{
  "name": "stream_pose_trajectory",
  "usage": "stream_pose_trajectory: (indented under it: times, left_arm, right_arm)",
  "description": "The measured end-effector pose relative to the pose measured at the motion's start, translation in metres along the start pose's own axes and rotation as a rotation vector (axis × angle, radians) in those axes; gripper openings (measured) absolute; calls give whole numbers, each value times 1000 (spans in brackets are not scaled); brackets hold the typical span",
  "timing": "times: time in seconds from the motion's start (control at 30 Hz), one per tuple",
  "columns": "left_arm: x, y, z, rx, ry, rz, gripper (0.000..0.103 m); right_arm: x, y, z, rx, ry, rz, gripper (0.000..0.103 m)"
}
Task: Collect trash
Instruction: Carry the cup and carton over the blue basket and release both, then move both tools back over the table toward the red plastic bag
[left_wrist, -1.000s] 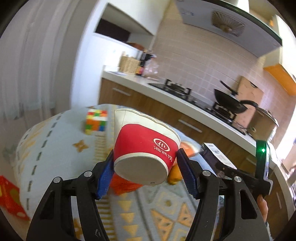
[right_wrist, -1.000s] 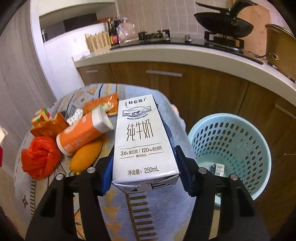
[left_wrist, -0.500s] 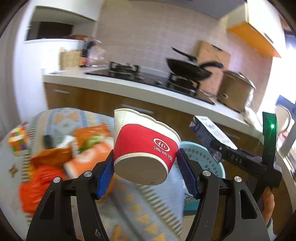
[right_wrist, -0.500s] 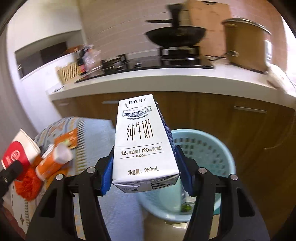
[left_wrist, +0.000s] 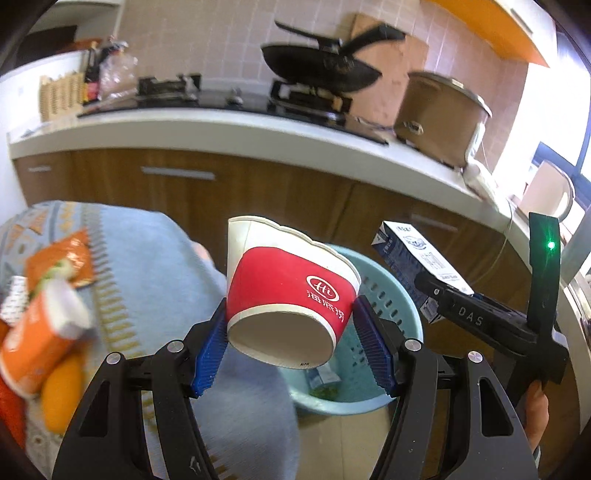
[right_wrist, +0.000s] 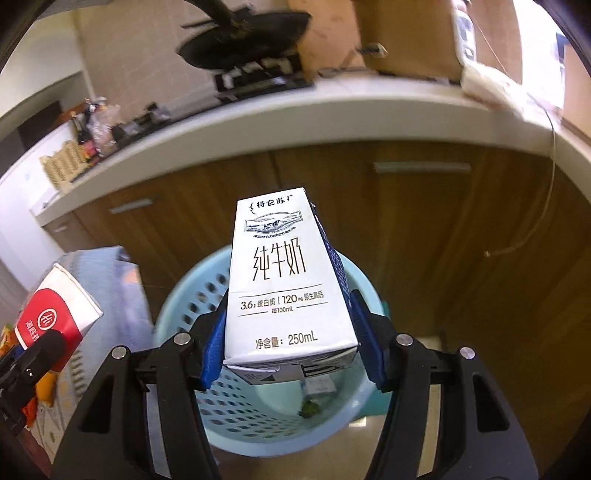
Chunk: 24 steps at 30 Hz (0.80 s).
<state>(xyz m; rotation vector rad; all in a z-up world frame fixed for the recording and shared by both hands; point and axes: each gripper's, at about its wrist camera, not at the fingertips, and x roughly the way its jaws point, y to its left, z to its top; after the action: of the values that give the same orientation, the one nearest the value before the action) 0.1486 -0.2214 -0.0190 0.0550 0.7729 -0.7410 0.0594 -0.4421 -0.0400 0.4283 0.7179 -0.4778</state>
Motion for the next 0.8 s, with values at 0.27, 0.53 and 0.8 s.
stream_pose_trajectory:
  times: [0.27, 0.53, 0.8]
  left_arm:
    - [51, -8, -12, -23, 96, -13, 64]
    - [65, -8, -20, -36, 119, 10, 75]
    - [50, 3, -20, -72, 94, 14, 75]
  right_arm:
    - [38, -23, -12, 30, 119, -44, 57]
    - [48, -31, -15, 66, 144, -46, 57]
    - [43, -19, -15, 53, 132, -20, 57]
